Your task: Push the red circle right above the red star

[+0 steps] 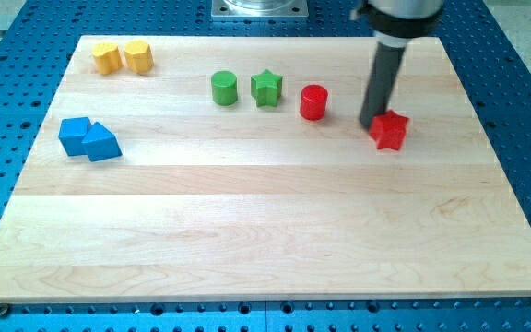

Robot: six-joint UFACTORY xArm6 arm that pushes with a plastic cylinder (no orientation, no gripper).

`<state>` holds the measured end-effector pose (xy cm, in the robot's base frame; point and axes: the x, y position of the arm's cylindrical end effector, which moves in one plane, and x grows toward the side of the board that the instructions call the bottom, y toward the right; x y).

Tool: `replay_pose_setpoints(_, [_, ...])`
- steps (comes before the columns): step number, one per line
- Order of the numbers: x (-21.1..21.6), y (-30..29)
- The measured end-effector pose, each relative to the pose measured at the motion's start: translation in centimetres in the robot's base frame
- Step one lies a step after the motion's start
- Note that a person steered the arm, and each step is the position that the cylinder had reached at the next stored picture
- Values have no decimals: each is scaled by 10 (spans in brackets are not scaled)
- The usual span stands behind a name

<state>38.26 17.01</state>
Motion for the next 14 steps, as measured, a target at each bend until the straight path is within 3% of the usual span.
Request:
replay_pose_setpoints(1, [-4,-19])
replay_pose_setpoints(2, [23,-92])
replay_pose_setpoints(3, [4,-135])
replay_pose_setpoints(5, [-40,-105])
replay_pose_setpoints(7, [-39,4])
replay_pose_setpoints(8, [-63,20])
replay_pose_setpoints(9, [-60,48])
replay_pose_setpoints(10, [-22,54])
replay_pose_setpoints(12, [-34,57])
replay_pose_setpoints(14, [-55,-33])
